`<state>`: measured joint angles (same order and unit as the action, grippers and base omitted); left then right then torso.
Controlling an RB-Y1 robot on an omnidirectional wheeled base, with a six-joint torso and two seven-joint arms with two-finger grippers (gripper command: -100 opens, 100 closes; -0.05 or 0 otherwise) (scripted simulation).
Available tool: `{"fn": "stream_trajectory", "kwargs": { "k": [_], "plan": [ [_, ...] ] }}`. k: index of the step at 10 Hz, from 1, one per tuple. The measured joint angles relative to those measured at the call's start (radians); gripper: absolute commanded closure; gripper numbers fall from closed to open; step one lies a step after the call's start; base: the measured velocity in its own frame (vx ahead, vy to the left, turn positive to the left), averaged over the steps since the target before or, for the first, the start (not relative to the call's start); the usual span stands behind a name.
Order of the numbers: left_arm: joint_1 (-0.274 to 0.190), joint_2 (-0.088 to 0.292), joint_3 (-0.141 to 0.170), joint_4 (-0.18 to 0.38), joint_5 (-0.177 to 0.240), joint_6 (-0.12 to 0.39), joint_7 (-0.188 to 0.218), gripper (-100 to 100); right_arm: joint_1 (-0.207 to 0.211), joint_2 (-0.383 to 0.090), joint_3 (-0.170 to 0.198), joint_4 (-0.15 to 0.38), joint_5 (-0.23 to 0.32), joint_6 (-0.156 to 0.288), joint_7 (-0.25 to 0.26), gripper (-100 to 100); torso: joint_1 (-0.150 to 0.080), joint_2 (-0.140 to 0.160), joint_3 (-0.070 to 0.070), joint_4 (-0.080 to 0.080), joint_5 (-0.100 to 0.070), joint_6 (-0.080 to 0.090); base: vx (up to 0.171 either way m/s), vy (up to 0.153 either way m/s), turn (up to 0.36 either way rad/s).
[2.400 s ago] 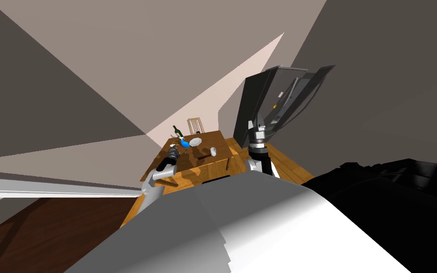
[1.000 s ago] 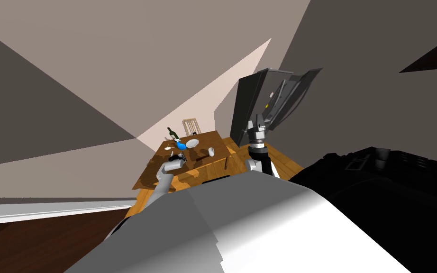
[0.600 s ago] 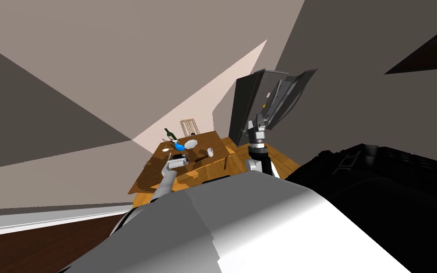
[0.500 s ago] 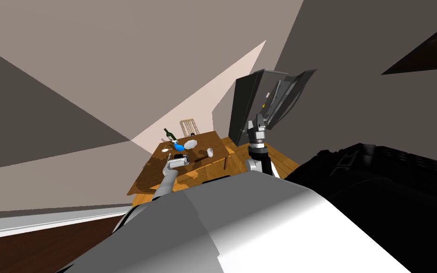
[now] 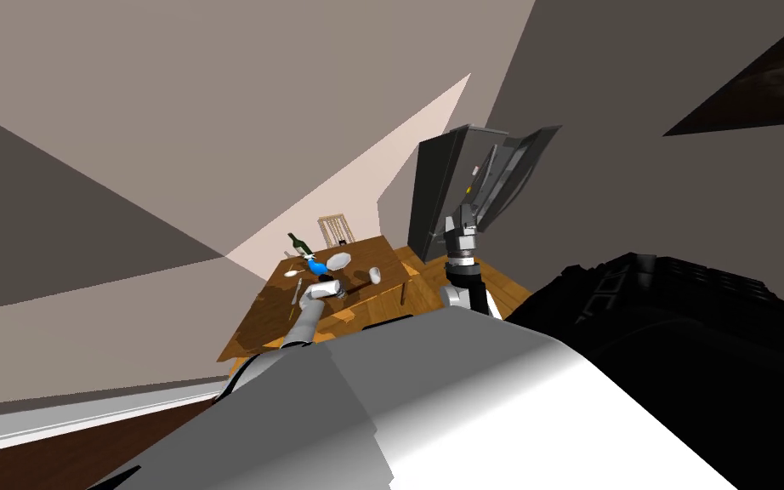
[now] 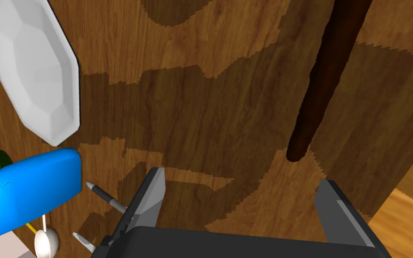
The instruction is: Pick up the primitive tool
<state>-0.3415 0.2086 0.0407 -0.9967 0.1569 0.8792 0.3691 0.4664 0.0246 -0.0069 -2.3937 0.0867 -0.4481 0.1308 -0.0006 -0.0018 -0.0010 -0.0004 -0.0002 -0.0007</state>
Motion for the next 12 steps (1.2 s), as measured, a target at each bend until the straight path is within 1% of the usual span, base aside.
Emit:
{"fn": "stream_trajectory", "kwargs": {
  "k": [1,2,3,4,5,6,10,11,12],
  "plan": [
    [-0.006,-0.004,-0.002,0.007,0.009,0.026,-0.002,-100,0.0,0.0,0.0,0.0,0.0,0.0,0.0,0,0.0,0.0,0.0,0.0,0.0,0.0,0.025,-0.001,-0.038],
    [-0.02,-0.01,-0.004,0.031,0.011,0.037,-0.002,-100,0.0,0.0,0.0,0.0,0.0,0.0,0.0,0,0.0,0.0,0.0,0.0,0.0,0.0,0.03,-0.004,-0.069],
    [-0.037,-0.02,-0.008,0.06,0.013,0.049,0.0,-100,0.0,0.0,0.0,0.0,0.0,0.0,0.0,0,0.0,0.0,0.0,0.0,0.0,0.0,0.038,-0.003,-0.118],
    [-0.067,-0.027,-0.01,0.11,0.024,0.061,-0.004,-100,0.0,0.0,0.0,0.0,0.0,0.0,0.0,0,0.0,-0.001,0.0,0.0,0.0,0.0,0.048,-0.003,-0.128],
    [-0.079,-0.039,-0.016,0.128,0.028,0.087,-0.004,-100,0.0,0.0,0.0,0.0,0.0,0.0,0.0,0,-0.001,-0.001,-0.001,0.0,0.0,0.0,0.054,-0.003,-0.098],
    [-0.082,-0.049,-0.021,0.133,0.033,0.116,-0.004,-100,0.0,0.0,0.0,0.0,0.0,0.0,0.0,0,0.0,-0.002,-0.001,0.0,0.0,0.0,0.037,-0.002,-0.016],
    [-0.134,-0.067,-0.029,0.212,0.049,0.159,-0.01,-100,0.0,0.0,0.0,0.0,0.0,0.0,0.0,0,-0.001,0.0,0.0,0.0,0.0,0.0,0.025,-0.006,-0.047],
    [-0.135,-0.067,-0.029,0.214,0.049,0.161,-0.01,0,0.0,0.0,0.0,0.0,0.0,0.0,0.0,0,0.0,0.001,0.0,0.0,0.0,0.0,0.0,0.0,0.0],
    [-0.135,-0.067,-0.029,0.214,0.049,0.161,-0.01,-100,0.0,0.0,0.0,0.0,0.0,0.0,0.0,0,0.0,0.001,0.001,0.0,0.0,0.0,-0.007,-0.031,-0.172]
  ]
}}
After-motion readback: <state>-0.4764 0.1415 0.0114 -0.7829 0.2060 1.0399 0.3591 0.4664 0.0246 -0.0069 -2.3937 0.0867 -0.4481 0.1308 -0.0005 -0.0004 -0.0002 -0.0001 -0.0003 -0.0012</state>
